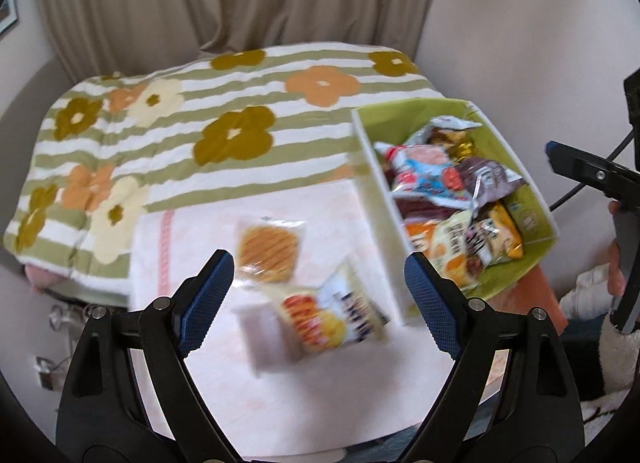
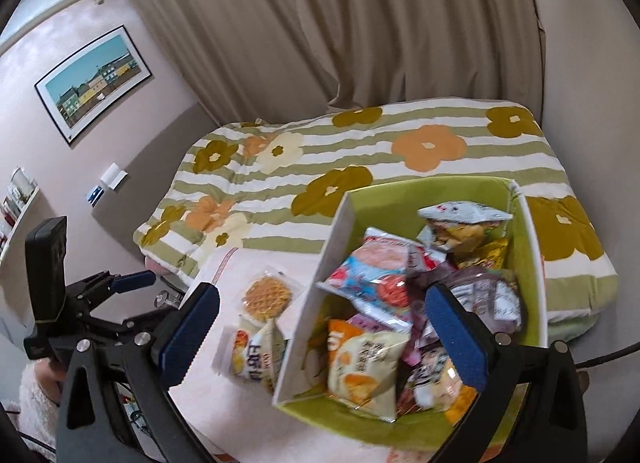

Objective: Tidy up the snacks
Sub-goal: 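Move both tools back toward the snacks left on the table, then grasp the white wrapped pack with the left tool while the right tool grasps the Oishi chip bag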

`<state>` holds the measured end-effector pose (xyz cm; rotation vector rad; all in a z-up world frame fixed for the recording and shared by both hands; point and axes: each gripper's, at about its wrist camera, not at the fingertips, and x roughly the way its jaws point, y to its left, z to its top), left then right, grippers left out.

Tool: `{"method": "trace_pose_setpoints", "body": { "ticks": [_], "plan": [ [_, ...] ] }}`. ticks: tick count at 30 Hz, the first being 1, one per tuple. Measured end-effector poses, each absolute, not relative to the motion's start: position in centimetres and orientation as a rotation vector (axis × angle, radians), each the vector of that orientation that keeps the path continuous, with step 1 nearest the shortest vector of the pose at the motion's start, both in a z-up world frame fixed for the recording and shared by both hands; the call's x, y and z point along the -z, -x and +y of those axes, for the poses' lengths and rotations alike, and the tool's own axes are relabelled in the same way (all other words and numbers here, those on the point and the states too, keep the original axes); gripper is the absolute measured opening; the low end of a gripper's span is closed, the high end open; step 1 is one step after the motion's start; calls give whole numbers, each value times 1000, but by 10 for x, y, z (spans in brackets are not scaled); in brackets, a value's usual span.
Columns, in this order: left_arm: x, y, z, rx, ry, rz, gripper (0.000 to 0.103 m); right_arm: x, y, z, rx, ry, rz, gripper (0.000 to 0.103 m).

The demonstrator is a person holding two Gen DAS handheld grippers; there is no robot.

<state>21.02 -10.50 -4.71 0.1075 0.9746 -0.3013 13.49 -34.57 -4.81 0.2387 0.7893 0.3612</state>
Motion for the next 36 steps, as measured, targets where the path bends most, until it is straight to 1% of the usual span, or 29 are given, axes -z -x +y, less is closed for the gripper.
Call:
{"method": "trace_pose_setpoints", "body": {
  "ticks": [9,14,17,20,25,28,32,36],
  "plan": [
    [59,-195,-23,352,-87,1002,86,54,-95,-277,-256,-218,762,103],
    [78,-196,11,397,-79,1042,86,78,-86,-241,-199,-285,809,103],
    [99,-198,23,442,-74,1087,86,94,-80,-221,-178,-318,822,103],
    [120,-198,31,473,-66,1119,86,111,-75,-204,-144,-342,828,103],
    [161,-200,27,491,-40,1158,86,160,-69,-184,-58,-462,886,103],
    [185,-204,20,514,-24,1203,86,183,-71,-179,-19,-469,910,103],
    [214,-209,7,531,-40,1233,86,208,-79,-178,-14,-512,904,103],
    [236,-212,0,510,-53,1222,86,237,-84,-181,-26,-599,841,103]
  ]
}}
